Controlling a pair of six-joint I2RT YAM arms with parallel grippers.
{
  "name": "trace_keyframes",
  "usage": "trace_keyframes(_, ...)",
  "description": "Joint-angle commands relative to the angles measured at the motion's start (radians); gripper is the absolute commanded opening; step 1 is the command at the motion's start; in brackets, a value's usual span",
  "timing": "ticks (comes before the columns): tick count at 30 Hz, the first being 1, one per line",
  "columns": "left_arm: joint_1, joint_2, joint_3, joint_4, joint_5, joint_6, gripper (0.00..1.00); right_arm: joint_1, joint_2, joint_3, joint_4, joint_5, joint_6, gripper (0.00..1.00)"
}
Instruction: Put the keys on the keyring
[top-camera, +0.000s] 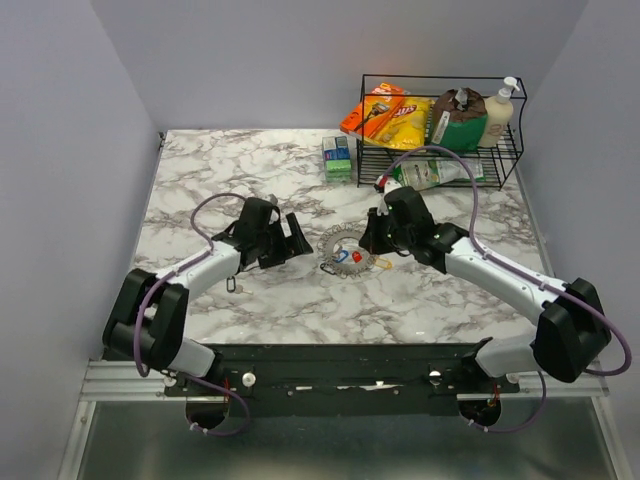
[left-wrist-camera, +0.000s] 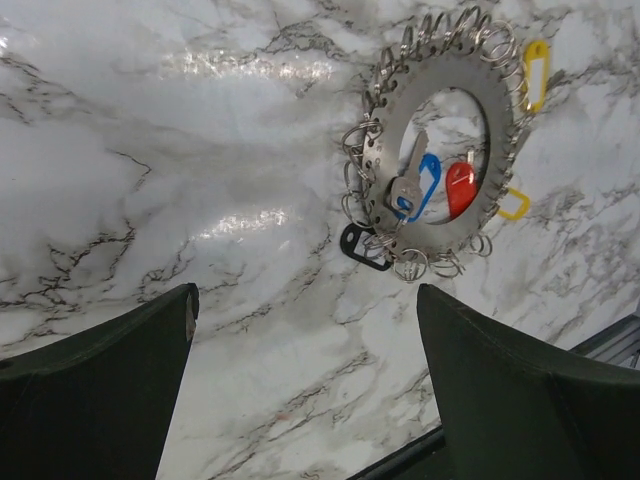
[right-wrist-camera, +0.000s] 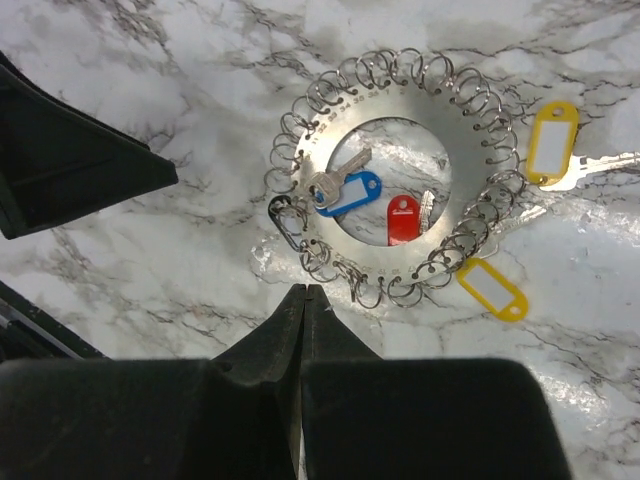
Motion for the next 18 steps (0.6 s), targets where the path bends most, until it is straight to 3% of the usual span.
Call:
trace_keyframes(1, -0.054, 0.072, 0.069, 0.062, 0.017, -0.005, 0.99, 0.004, 0.025, 0.038, 0.003, 0.026, 0.012, 0.09)
trace_keyframes(9, -0.110, 0.163, 0.185, -0.041, -0.111, 0.026, 0.98, 0.004, 0.069, 0.020, 0.004, 0.012, 0.017, 0.08)
trace_keyframes(14, -0.112, 0.230, 0.223, -0.032, -0.169, 0.021, 0.85, 0.004, 0.080, 0.015, 0.003, 0.015, 0.012, 0.08)
trace_keyframes(18, -0.133, 0.296, 0.305, -0.116, -0.226, 0.046, 0.84, 0.003, 0.085, 0.015, 0.001, 0.029, 0.014, 0.08)
